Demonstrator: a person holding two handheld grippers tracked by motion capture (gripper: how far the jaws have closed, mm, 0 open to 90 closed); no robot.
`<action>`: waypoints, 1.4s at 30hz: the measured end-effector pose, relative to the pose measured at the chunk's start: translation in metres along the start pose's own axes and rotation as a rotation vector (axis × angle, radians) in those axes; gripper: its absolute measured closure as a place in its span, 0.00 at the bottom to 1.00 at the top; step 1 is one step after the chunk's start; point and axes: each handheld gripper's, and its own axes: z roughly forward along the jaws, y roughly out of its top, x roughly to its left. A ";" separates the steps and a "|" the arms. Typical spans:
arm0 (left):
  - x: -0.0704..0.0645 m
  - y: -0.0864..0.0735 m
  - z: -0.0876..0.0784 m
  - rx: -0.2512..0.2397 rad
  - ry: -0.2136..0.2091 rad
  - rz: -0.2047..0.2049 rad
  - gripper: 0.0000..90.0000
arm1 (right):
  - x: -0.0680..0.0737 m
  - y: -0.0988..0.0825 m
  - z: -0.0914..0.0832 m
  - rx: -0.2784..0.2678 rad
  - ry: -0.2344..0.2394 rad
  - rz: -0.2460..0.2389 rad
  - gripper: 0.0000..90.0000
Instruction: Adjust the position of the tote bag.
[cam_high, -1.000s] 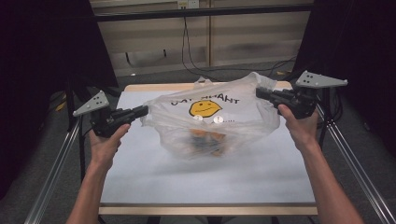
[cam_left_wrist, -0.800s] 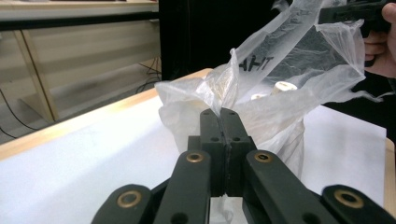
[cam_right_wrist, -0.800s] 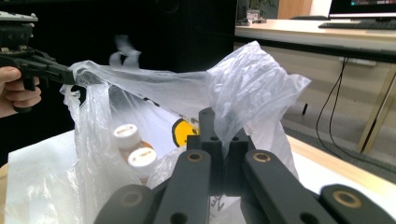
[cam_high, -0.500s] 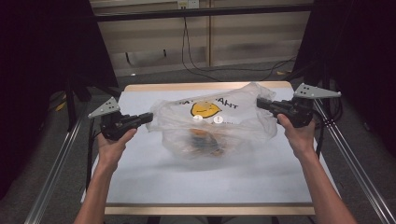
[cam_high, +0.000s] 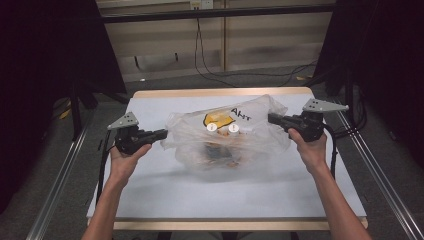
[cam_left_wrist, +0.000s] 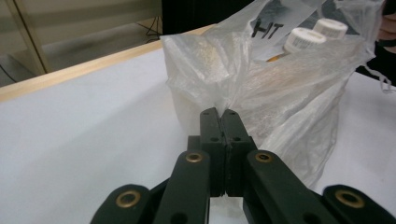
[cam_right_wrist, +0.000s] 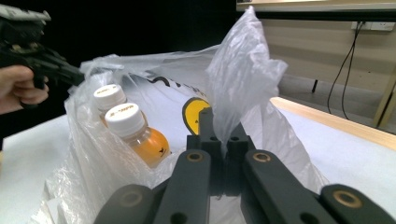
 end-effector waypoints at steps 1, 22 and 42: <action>0.001 -0.001 0.000 0.012 0.007 0.007 1.00 | 0.000 -0.001 0.000 0.000 -0.002 -0.001 1.00; 0.011 -0.032 0.018 0.159 0.017 0.001 1.00 | -0.014 -0.033 0.007 0.135 -0.081 0.014 1.00; 0.021 -0.052 0.030 0.305 0.054 0.008 1.00 | -0.044 -0.068 0.012 0.272 -0.140 0.054 1.00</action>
